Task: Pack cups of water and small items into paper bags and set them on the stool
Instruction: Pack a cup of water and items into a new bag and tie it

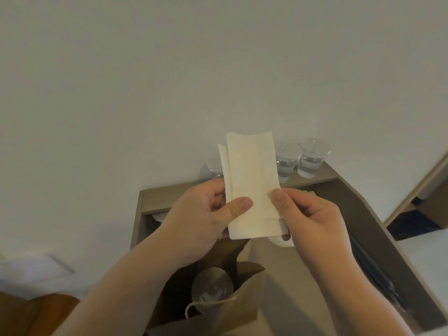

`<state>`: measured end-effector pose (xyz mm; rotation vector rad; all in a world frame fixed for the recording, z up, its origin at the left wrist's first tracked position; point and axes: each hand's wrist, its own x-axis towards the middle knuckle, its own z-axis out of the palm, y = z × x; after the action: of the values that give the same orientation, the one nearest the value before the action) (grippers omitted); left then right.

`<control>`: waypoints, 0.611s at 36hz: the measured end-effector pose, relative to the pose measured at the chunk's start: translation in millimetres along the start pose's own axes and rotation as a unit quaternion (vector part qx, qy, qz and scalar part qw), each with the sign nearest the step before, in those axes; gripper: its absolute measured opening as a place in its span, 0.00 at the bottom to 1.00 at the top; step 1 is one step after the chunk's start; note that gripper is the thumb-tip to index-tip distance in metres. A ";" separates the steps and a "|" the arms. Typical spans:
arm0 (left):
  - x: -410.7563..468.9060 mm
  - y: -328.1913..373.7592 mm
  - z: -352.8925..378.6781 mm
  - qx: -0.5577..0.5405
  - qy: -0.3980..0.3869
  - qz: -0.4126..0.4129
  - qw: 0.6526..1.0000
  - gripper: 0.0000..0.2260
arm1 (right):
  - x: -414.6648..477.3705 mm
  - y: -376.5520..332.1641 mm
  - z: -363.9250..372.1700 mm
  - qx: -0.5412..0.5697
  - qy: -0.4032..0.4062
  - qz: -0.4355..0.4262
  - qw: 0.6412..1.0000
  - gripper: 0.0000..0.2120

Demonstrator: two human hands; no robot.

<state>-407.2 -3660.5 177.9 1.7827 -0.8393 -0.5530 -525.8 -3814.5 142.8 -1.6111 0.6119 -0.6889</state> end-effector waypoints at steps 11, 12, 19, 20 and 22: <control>7.0 2.9 7.0 -0.027 -0.030 -0.005 0.999 0.16 | 9.4 -3.0 -14.2 0.079 -0.019 0.022 0.996 0.11; 7.5 2.7 6.7 -0.025 -0.033 -0.004 0.999 0.17 | 9.6 -4.5 -15.1 0.089 -0.021 0.027 0.995 0.12; 5.2 3.2 -0.7 0.008 -0.024 -0.006 1.000 0.17 | 23.0 2.1 -25.6 0.127 -0.015 0.058 0.990 0.12; 3.9 3.8 -3.0 0.024 -0.014 -0.005 1.000 0.18 | 26.0 4.2 -28.3 0.130 -0.015 0.064 0.989 0.12; 0.0 4.3 -8.8 0.041 0.010 -0.003 0.999 0.18 | 34.7 11.5 -36.0 0.146 -0.003 0.079 0.986 0.11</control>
<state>-402.2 -3656.0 185.0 1.8630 -0.8536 -0.5108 -528.4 -3865.6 138.5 -1.2794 0.5968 -0.6243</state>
